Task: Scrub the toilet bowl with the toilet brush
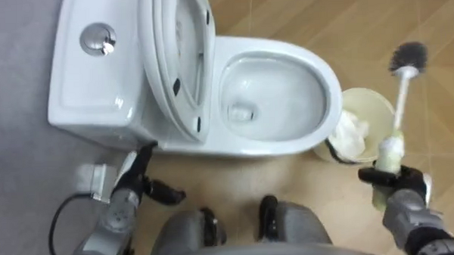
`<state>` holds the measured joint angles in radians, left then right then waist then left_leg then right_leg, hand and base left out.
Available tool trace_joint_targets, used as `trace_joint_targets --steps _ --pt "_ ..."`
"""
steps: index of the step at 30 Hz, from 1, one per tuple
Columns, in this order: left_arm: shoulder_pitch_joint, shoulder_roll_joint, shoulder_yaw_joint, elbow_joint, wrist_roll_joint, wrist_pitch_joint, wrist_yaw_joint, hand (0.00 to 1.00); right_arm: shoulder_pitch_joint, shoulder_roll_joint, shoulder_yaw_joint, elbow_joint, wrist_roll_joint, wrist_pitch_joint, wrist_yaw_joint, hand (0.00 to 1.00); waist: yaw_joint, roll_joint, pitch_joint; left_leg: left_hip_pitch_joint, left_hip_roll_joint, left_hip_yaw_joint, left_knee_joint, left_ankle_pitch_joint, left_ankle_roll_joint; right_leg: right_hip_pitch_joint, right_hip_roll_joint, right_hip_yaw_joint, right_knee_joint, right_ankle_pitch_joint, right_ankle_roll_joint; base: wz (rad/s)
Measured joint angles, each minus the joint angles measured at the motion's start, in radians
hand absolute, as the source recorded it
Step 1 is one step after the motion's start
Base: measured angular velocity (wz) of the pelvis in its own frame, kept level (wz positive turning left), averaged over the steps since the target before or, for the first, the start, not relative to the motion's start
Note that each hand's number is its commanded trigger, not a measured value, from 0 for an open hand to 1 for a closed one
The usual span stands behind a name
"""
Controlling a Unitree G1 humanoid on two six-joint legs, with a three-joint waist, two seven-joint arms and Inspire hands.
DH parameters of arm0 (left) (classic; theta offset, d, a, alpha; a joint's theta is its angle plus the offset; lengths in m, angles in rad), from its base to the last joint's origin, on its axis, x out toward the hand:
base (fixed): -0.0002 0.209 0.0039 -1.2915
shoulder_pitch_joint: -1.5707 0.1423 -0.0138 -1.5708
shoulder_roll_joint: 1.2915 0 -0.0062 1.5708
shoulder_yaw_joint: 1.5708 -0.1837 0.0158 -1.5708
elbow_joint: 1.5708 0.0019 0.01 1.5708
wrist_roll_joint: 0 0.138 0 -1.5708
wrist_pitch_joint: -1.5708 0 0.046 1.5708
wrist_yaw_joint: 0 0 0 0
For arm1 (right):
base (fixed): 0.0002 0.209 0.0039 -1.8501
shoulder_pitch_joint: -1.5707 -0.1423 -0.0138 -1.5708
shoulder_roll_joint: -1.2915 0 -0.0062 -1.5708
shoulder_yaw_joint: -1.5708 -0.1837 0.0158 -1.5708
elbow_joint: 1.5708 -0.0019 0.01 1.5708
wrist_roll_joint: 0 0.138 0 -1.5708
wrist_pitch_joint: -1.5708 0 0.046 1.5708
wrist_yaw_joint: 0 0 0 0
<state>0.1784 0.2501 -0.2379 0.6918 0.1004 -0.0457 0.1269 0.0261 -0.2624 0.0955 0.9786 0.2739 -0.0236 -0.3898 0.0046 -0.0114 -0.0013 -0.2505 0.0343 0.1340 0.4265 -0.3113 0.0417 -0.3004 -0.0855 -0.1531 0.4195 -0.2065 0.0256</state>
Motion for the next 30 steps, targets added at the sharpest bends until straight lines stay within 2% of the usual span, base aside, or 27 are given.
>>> trace_joint_targets --steps 2,4,7,10,13,18,23,25,27,30 --pt "0.040 0.001 0.038 -0.005 0.002 -0.004 0.000 0.00 0.051 0.001 0.000 -0.067 -0.087 -0.007 -0.003 1.00 0.000 0.001 -0.0004 0.048 0.001 -0.003 -0.032 0.003 -0.004 0.047 0.005 -0.004 -0.029 0.001 0.001 0.00" --pt "0.096 0.001 0.105 -0.004 0.008 -0.005 0.000 0.00 0.080 0.001 0.000 -0.096 -0.209 -0.013 -0.002 1.00 0.003 0.002 0.0001 0.110 0.003 -0.003 -0.064 0.006 -0.009 0.106 0.012 -0.012 -0.059 0.001 0.001 0.00" --pt "0.133 0.002 0.157 -0.004 0.010 -0.007 0.000 0.00 0.115 0.001 0.002 -0.143 -0.333 -0.013 0.011 1.00 0.014 0.003 0.0019 0.142 0.004 -0.006 -0.068 0.007 -0.011 0.146 0.019 -0.017 -0.078 0.001 0.001 0.00" --pt "0.156 0.001 0.164 -0.002 0.011 -0.006 0.014 0.00 0.127 0.001 0.003 -0.146 -0.441 -0.015 0.036 1.00 0.026 0.002 0.0051 0.195 0.004 -0.014 -0.103 0.010 -0.016 0.198 0.020 -0.035 -0.105 0.001 0.001 0.09" --pt "0.175 0.002 0.166 -0.003 0.012 -0.006 0.019 0.00 0.141 0.002 0.018 -0.146 -0.480 -0.015 0.049 1.00 0.032 -0.004 0.0069 0.226 0.004 -0.035 -0.121 0.012 -0.019 0.248 0.019 -0.067 -0.131 0.000 0.001 0.27" --pt "0.217 0.002 0.169 -0.006 0.016 -0.003 0.018 0.00 0.143 0.005 0.023 -0.147 -0.531 -0.011 0.085 1.00 0.050 -0.011 0.0093 0.235 0.002 -0.062 -0.120 0.012 -0.019 0.275 0.017 -0.090 -0.135 0.000 0.002 0.16" --pt "0.266 -0.013 0.208 -0.050 0.121 0.006 0.017 0.00 0.159 0.007 0.030 -0.148 -0.561 -0.009 0.096 1.00 0.080 -0.024 0.0103 0.239 -0.001 -0.088 -0.122 0.013 -0.022 0.298 0.019 -0.106 -0.151 -0.002 0.004 0.15" --pt "0.288 -0.016 0.218 -0.104 0.188 0.012 0.021 0.00 0.166 0.007 0.032 -0.143 -0.587 -0.009 0.101 1.00 0.081 -0.030 0.0095 0.234 -0.013 -0.118 -0.121 0.017 -0.024 0.314 0.017 -0.130 -0.166 -0.001 0.004 0.31" --pt "0.297 -0.016 0.225 -0.146 0.234 0.014 0.034 0.00 0.167 0.007 0.038 -0.123 -0.593 -0.010 0.104 1.00 0.085 -0.033 0.0065 0.230 -0.016 -0.139 -0.119 0.019 -0.025 0.324 0.015 -0.152 -0.172 -0.001 0.004 0.34" --pt "0.313 -0.018 0.241 -0.260 0.333 0.021 0.067 0.00 0.155 0.007 0.035 -0.064 -0.607 -0.015 0.111 1.00 0.090 -0.028 0.0079 0.225 -0.014 -0.154 -0.112 0.021 -0.026 0.336 0.016 -0.172 -0.178 -0.002 0.004 0.27"
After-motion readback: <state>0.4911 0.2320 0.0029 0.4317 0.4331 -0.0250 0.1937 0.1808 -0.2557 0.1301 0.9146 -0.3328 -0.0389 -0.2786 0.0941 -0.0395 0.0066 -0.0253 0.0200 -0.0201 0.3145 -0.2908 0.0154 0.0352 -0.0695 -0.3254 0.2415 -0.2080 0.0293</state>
